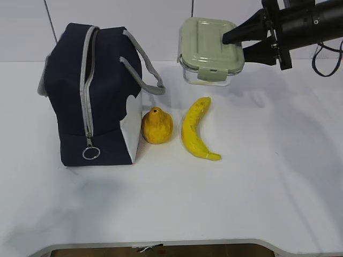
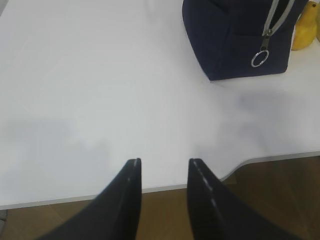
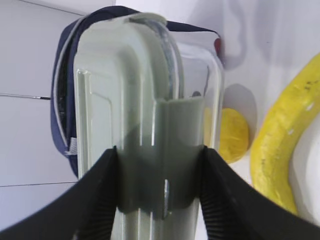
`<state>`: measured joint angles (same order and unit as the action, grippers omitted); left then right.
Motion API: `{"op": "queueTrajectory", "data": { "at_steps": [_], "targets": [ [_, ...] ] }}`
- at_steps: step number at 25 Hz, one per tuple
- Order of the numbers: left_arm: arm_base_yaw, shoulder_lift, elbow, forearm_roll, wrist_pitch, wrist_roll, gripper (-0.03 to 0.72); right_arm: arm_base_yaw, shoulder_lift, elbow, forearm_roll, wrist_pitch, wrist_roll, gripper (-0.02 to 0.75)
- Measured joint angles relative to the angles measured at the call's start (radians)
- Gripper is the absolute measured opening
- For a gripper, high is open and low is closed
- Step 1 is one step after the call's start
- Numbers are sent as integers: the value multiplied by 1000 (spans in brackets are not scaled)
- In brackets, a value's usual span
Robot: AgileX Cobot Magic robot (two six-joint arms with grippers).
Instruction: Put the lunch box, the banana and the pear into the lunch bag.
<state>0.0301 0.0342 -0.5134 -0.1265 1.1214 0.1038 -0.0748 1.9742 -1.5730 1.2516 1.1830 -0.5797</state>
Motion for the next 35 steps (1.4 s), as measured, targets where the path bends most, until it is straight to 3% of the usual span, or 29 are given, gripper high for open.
{"op": "queueTrajectory", "data": {
  "at_steps": [8, 13, 20, 24, 28, 35],
  "targets": [
    [0, 170, -81, -68, -96, 0, 239, 54, -50, 0, 25, 0, 0, 372],
    [0, 327, -128, -173, -197, 19, 261, 109, -56, 0, 83, 2, -2, 372],
    [0, 604, -202, -358, -329, 198, 361, 194, -56, -17, 124, 2, -18, 372],
    [0, 772, -263, -454, -390, 323, 368, 225, -56, -44, 138, 6, -19, 403],
    [0, 942, -360, -560, -407, 434, 370, 241, -56, -69, 140, 7, -21, 374],
    [0, 1206, -521, -696, -370, 539, 370, 244, -56, -74, 147, 0, -25, 372]
  ]
}}
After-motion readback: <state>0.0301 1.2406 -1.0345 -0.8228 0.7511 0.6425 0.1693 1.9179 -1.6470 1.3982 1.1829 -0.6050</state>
